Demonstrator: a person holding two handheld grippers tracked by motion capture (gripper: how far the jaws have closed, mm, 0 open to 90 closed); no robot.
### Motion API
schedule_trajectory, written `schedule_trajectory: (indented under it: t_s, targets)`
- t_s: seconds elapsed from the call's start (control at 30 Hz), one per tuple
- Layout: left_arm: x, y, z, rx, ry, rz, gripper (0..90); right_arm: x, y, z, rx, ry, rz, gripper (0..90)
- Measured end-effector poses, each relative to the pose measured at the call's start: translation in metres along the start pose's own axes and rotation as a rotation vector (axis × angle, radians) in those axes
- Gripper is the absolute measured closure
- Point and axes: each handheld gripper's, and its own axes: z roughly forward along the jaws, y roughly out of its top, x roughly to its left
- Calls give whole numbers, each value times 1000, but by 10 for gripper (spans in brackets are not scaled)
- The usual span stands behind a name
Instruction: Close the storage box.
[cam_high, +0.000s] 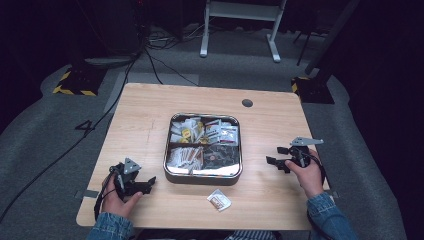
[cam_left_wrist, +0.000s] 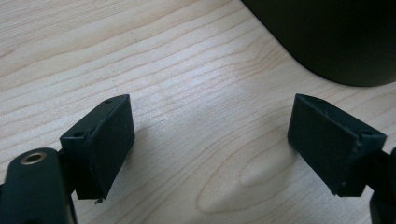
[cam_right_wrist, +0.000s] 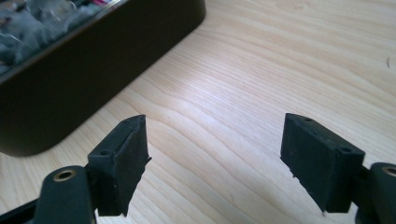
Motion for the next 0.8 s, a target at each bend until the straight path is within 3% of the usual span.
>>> schedule_trajectory:
  t_s: [0.4,0.8]
  targets:
    - [0,0,0,0,-1,0,151,-8,-17,8,35,-42,-40,219]
    - [0,0,0,1,-1,3,151,-3,-21,16,77,-92,-146,126]
